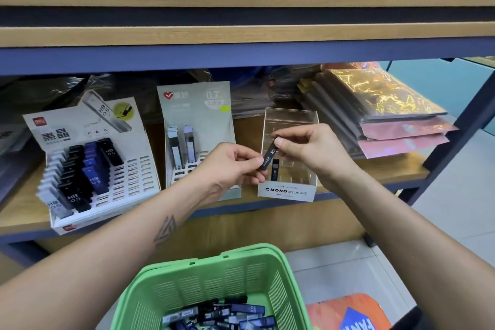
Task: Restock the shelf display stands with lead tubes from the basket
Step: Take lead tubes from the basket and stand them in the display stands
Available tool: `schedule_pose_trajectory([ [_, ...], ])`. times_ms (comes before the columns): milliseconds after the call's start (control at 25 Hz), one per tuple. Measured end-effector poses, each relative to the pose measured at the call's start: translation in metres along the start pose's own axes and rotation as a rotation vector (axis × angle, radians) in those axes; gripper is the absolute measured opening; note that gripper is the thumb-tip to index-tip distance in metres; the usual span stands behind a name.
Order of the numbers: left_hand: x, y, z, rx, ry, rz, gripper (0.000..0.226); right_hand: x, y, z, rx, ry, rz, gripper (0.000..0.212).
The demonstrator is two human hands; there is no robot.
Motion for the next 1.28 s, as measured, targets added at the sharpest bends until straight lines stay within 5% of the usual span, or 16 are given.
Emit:
schedule_pose_trajectory([
  [440,0.001,0.004,0.011,-0.199,0.178,0.254,0.017,0.013,0.011,-0.002,-0.11,-0.001,0.087,0.024],
  [760,0.003,0.001,0.012,-0.415,0.189,0.757,0.015,0.018,0.006,0.005,0.233,0.164,-0.506,0.014],
  [1280,-0.016,-0.009,0.008,-0.625,0.047,1.017,0.016,-0.014,0.035,-0.008,0.282,0.145,-0.675,0.015],
])
Point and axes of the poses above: each hand's wrist, its own z-axis towards the middle knuckle, its own x-axis out of the back of the hand, y = z × x, the point moved 7 cm from there along z, towards the middle knuckle, and after that the axes turned 11 degrees about y, right-handed, at the moved point
